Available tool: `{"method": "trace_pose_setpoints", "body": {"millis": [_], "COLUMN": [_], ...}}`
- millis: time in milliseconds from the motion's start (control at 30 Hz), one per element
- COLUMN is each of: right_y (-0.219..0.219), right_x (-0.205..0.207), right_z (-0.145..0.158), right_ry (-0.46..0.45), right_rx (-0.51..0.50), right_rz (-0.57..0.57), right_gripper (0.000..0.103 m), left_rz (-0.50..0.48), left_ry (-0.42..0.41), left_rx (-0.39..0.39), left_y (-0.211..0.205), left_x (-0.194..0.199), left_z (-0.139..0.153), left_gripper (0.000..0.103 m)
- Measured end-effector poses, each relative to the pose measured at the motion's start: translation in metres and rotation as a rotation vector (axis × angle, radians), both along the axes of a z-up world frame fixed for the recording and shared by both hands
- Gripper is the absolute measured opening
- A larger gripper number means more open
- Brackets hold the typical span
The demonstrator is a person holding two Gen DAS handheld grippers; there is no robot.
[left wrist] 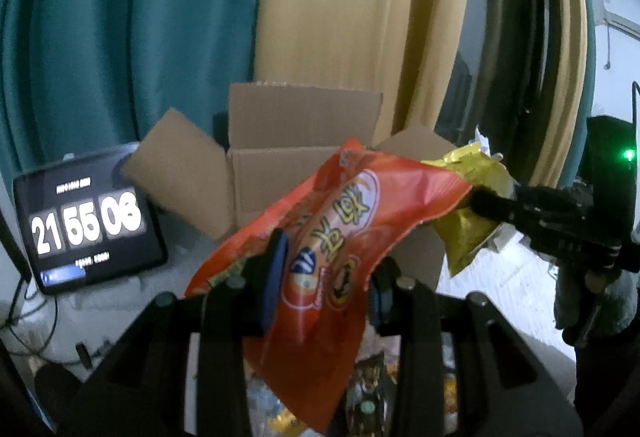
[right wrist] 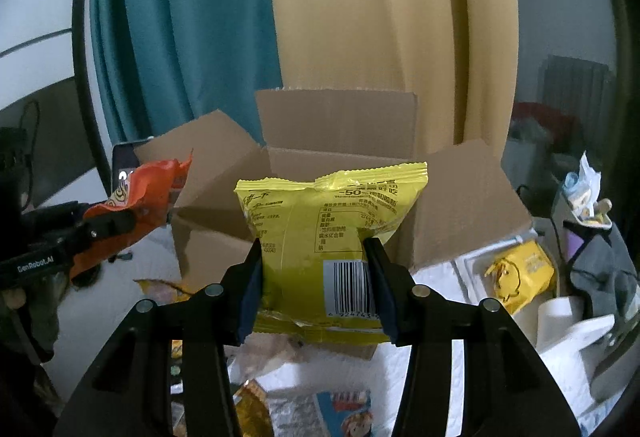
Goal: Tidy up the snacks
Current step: 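Lower both chip bags into the box and open both tools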
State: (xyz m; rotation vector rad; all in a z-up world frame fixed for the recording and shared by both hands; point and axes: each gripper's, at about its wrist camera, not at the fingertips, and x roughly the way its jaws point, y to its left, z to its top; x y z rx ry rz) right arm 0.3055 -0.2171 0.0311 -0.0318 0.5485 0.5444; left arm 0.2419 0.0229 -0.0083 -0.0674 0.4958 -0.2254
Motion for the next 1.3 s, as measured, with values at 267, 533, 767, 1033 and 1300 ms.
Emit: {"method": "trace_pose_setpoints", "body": {"millis": [267,533,767,1033,1300], "right_y": [0.001,0.009,0.020,0.033,0.030], "right_x": [0.026,0.057,0.084,0.093,0.069], "right_z": [0.003,0.003,0.002,0.006,0.006], "right_ry": [-0.017,-0.030,-0.036,-0.075,-0.045], "right_rx": [0.004,0.015,0.028,0.013,-0.009], "right_rz": [-0.013,-0.024,-0.053,-0.067,-0.051], "right_gripper": [0.051,0.051,0.052,0.083,0.083], "left_rz": [-0.005,0.000,0.060,0.055,0.053], "left_ry": [-0.041,-0.036,-0.019,-0.014,-0.039], "left_rx": [0.032,0.040,0.042,-0.011,-0.027], "left_y": [-0.009,-0.007,-0.003,0.002,0.007], "left_x": [0.033,0.074,0.110,0.109,0.076], "left_z": [0.014,0.012,0.004,0.008,0.022], "left_gripper": [0.036,0.036,0.050,0.079,0.083]}}
